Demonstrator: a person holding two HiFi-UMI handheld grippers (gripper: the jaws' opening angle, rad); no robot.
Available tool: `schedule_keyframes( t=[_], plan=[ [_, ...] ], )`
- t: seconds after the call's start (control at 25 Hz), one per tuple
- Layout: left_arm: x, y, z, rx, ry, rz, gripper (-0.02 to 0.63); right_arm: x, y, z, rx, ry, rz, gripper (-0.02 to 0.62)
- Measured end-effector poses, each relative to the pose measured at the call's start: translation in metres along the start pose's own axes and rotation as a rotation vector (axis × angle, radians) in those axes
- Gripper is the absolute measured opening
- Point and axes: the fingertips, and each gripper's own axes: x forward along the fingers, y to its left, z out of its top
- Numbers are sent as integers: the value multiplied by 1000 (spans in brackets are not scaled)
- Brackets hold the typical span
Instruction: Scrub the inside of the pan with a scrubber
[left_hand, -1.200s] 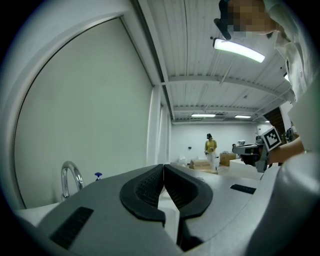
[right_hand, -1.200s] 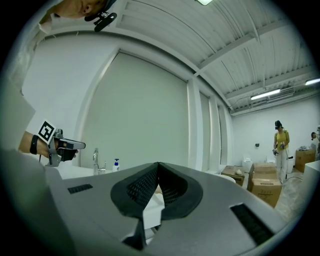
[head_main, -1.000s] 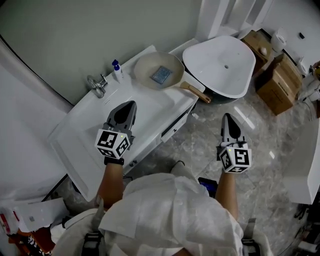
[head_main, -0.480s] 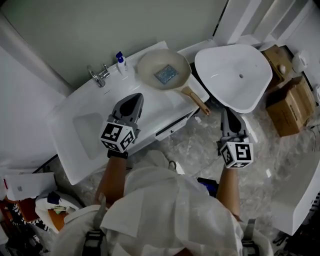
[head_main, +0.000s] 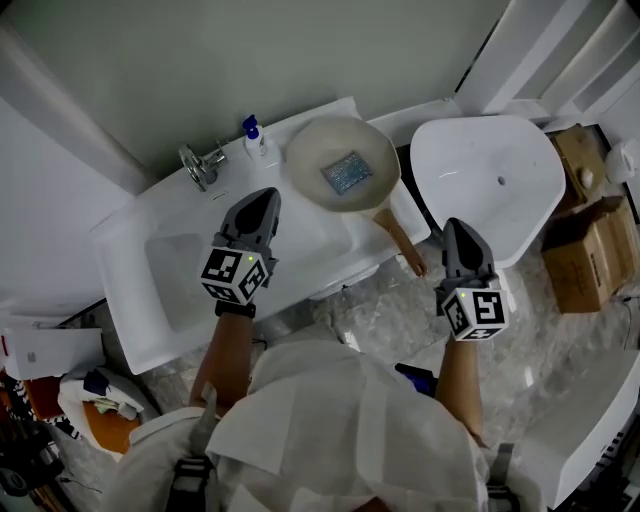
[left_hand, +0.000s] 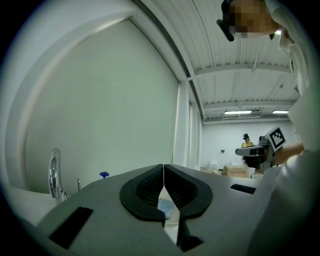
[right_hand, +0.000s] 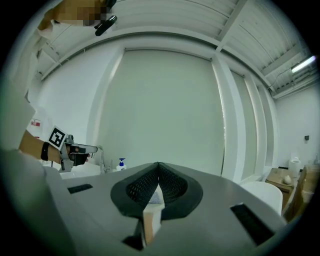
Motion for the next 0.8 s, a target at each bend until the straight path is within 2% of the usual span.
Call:
schedule_keyframes(
  t=[0.28, 0.48, 0.8],
  plan=[
    [51, 48, 2, -14, -30, 71, 17, 77, -26, 10, -5, -12, 56, 8],
    [71, 71, -10, -1, 9, 101, 18, 120, -37, 6, -7, -10, 86, 8],
    [81, 99, -31, 21, 58, 194, 27, 173, -40, -9, -9, 10, 186, 8]
  ],
)
